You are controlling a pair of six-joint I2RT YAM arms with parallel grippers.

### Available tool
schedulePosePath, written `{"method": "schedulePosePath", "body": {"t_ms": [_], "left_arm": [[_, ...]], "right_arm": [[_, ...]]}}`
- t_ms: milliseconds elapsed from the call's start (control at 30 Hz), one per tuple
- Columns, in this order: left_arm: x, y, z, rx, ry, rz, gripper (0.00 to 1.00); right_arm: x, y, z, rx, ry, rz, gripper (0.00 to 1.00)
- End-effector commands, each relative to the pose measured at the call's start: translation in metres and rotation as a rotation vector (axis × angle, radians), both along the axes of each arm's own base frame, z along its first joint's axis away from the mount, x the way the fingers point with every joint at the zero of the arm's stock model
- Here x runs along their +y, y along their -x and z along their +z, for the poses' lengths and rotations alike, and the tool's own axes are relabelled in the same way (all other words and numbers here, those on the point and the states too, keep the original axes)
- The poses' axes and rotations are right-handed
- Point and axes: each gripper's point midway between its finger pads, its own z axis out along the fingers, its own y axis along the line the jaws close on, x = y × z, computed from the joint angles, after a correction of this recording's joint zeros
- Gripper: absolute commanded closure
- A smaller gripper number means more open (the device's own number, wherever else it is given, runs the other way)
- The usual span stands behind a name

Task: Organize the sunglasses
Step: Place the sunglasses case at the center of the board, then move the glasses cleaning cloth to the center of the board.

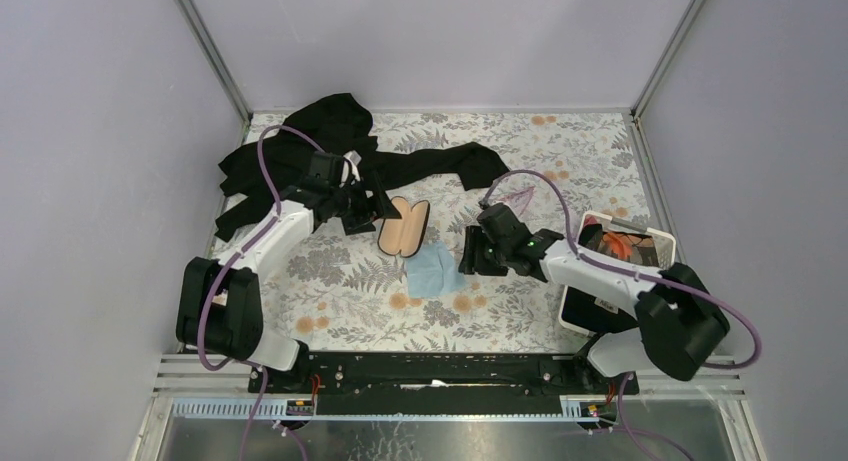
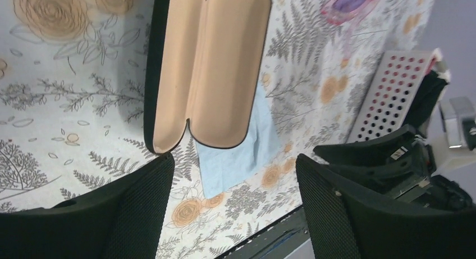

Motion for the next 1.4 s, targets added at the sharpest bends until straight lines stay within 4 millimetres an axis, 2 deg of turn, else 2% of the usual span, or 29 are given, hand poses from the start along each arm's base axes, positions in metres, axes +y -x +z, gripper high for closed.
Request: {"method": "schedulePosePath", "body": {"t_ms": [0,167,267,367,500,633,667,833,1000,1133,1167,1200,1267,1300,1367], "left_arm": [[0.011,0.012,-0.026,0.047,-0.117,0.033,0.19],[0.003,0.024,-0.021,0.029,-0.107,-0.004,0.21],[0.0,0.032,-0.023,0.034,-0.108,-0.012,0.23],[0.002,0.037,-0.027,0.045,-0.113,-0.007,0.26],[0.002,0.041,-0.024,0.039,-0.134,-0.002,0.26],[-0.002,0.045,-0.013,0.01,-0.192,-0.003,0.25],[-0.004,0.046,-0.012,0.004,-0.193,-0.004,0.25],[-0.017,0.054,-0.008,-0.006,-0.203,-0.044,0.25],[-0.051,0.069,0.009,-0.046,-0.232,-0.143,0.24],[-0.079,0.087,-0.005,-0.021,-0.24,-0.224,0.24],[-0.085,0.091,-0.012,-0.011,-0.249,-0.242,0.24],[-0.091,0.096,-0.018,-0.001,-0.258,-0.261,0.24],[-0.101,0.107,-0.028,0.02,-0.28,-0.292,0.23],[-0.106,0.116,-0.034,0.029,-0.295,-0.309,0.22],[-0.113,0.125,-0.041,0.029,-0.326,-0.307,0.21]], "right_arm": [[0.011,-0.021,-0.004,-0.051,0.034,0.007,0.47],[0.016,-0.013,-0.034,0.007,0.057,0.008,0.48],[0.021,-0.01,-0.047,0.038,0.051,0.002,0.53],[0.025,-0.01,-0.054,0.048,0.048,-0.002,0.65],[0.024,-0.008,-0.063,0.063,0.054,-0.01,0.76],[0.018,-0.004,-0.066,0.074,0.071,-0.017,0.98],[0.015,-0.003,-0.066,0.072,0.077,-0.023,1.0],[-0.013,0.002,-0.06,0.033,0.133,-0.1,1.0],[-0.057,0.032,-0.06,0.029,0.139,-0.22,1.0],[-0.068,0.056,-0.061,0.054,0.057,-0.252,1.0],[-0.07,0.06,-0.061,0.057,0.053,-0.26,0.97],[-0.074,0.062,-0.06,0.057,0.055,-0.266,0.88],[-0.08,0.062,-0.054,0.045,0.067,-0.283,0.61],[-0.084,0.064,-0.051,0.043,0.08,-0.291,0.55],[-0.088,0.06,-0.04,0.012,0.079,-0.305,0.53]]}}
